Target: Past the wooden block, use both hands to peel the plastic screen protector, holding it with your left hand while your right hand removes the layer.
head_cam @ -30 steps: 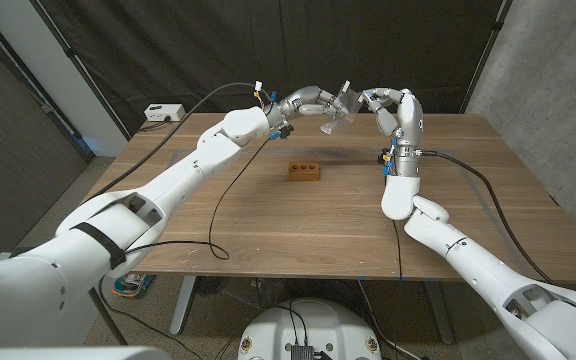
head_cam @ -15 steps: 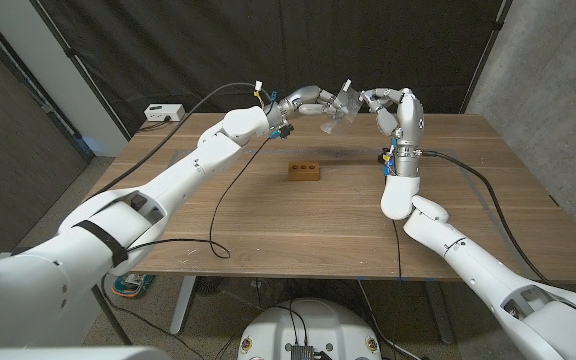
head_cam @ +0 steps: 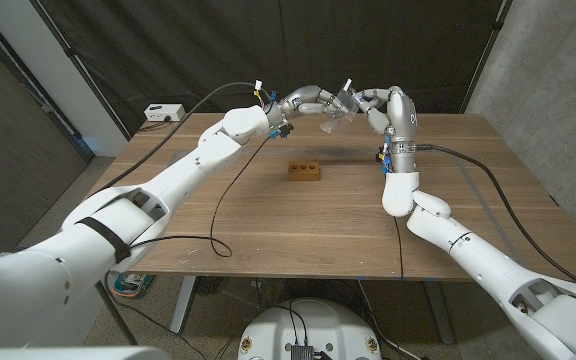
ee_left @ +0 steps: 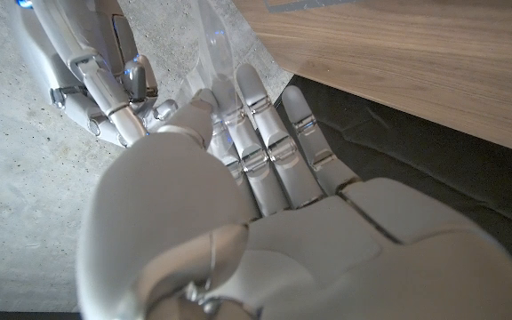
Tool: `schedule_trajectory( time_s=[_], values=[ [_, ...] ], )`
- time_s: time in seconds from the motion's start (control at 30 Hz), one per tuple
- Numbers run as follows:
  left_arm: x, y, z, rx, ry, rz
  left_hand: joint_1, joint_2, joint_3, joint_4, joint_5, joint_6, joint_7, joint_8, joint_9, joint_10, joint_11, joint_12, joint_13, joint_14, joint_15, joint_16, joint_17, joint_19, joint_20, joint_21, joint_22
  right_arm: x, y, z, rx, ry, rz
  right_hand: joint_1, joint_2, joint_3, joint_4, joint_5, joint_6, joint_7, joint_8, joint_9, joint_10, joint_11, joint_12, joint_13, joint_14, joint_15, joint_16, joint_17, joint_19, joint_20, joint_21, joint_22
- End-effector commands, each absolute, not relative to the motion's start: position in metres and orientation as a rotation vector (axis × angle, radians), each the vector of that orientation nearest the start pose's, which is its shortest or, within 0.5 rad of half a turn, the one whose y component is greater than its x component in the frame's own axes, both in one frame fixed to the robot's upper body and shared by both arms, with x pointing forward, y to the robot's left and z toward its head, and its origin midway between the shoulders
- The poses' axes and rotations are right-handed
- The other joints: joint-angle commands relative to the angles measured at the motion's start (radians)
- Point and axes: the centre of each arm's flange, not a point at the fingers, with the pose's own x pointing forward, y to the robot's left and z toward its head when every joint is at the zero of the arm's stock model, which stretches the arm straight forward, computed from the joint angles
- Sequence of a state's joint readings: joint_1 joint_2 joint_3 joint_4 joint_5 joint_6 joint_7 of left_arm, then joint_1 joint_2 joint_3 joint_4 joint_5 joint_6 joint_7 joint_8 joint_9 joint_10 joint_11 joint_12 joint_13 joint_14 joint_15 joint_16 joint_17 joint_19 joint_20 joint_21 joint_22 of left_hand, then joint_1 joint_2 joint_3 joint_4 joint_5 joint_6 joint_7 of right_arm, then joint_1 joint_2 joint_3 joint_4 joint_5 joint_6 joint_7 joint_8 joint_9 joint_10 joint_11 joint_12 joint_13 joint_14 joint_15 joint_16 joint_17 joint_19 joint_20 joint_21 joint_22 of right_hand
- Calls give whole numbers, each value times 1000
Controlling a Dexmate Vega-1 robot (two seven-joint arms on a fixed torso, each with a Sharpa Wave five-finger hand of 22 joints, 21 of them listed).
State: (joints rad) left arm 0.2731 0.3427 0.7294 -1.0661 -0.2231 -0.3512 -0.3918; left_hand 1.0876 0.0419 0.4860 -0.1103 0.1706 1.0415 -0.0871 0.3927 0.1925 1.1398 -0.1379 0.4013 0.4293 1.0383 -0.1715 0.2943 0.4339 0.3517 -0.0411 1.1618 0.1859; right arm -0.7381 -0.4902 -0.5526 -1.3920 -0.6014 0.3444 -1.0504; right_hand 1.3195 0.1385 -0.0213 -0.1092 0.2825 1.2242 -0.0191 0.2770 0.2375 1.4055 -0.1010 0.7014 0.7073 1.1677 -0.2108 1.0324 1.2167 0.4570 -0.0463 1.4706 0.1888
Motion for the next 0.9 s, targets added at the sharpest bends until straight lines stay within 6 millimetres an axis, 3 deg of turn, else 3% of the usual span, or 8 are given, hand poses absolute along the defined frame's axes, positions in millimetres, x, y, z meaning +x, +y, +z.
schedule_trajectory(
  time_s=[0.03, 0.4, 0.9],
  values=[
    [654, 80, 151, 704, -819, -727, -8, 6, 9, 0, 7, 125, 86, 66, 97, 18, -12, 2, 5, 6, -45, -2, 4, -3, -19, 6, 1, 570, -200, 47, -741, -1437, -627, -14, -4, 21, -13, 15, 57, 34, 50, 57, 4, -8, 19, 16, 18, -9, 13, 12, 13, -79, -6, 3],
    [662, 81, 154, 688, -812, -736, -9, 7, 13, -2, 7, 127, 88, 65, 98, 18, -13, 0, 6, 7, -46, -4, 9, -6, -19, 10, 0, 587, -192, 39, -889, -1405, -615, -15, -21, 29, -21, 38, 72, 34, 64, 68, 8, 3, 25, -7, 23, -9, 29, 20, 12, -92, -3, 7],
    [670, 81, 157, 681, -804, -742, -11, 6, 17, -4, 6, 126, 88, 64, 101, 19, -13, -1, 7, 9, -46, -6, 13, -5, -20, 16, 0, 595, -187, 34, -912, -1387, -612, -20, -35, 41, -27, 64, 73, 36, 71, 79, 8, 4, 36, -28, 20, -9, 44, 20, 6, -96, 3, 12]
  ],
)
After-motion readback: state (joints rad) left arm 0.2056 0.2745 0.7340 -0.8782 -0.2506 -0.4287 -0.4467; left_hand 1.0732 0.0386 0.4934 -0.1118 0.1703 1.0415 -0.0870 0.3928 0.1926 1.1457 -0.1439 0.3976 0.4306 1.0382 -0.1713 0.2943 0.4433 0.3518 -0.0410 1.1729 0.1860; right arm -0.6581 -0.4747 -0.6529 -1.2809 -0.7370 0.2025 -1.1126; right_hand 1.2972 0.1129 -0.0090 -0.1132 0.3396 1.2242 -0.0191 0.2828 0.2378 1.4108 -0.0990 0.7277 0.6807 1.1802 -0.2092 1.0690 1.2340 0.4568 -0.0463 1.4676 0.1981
